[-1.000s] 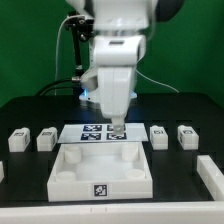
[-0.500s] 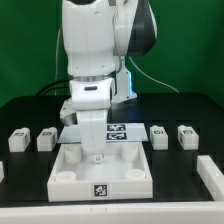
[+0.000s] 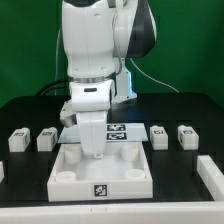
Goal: Assemble one leg
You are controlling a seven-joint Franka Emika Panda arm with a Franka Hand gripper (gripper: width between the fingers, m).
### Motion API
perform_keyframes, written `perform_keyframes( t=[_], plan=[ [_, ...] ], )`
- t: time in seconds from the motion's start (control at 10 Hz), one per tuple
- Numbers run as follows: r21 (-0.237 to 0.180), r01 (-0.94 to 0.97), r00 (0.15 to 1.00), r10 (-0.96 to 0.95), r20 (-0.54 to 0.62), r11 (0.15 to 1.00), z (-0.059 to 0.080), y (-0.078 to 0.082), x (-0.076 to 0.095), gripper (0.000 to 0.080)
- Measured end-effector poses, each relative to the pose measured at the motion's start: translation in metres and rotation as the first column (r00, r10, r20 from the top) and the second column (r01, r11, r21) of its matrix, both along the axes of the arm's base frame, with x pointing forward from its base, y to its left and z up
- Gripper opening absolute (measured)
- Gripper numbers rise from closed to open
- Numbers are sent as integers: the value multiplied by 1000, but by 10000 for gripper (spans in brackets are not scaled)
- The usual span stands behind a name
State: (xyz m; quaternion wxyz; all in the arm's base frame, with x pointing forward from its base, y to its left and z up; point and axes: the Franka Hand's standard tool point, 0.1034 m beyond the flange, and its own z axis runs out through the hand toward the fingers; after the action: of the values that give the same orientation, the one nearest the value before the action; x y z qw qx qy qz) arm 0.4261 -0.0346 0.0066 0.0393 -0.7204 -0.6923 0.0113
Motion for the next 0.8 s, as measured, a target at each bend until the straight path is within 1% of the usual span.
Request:
perform_keyframes(
  t=[0.1, 0.4, 0.8],
  plan=[
    [0, 0, 1000, 0, 1, 1000, 0, 0, 0, 71],
    [-1, 1, 1000, -1, 18, 1000, 2, 0, 4, 62],
    [-1, 1, 1000, -1, 22, 1000, 2, 0, 5, 62]
  ],
)
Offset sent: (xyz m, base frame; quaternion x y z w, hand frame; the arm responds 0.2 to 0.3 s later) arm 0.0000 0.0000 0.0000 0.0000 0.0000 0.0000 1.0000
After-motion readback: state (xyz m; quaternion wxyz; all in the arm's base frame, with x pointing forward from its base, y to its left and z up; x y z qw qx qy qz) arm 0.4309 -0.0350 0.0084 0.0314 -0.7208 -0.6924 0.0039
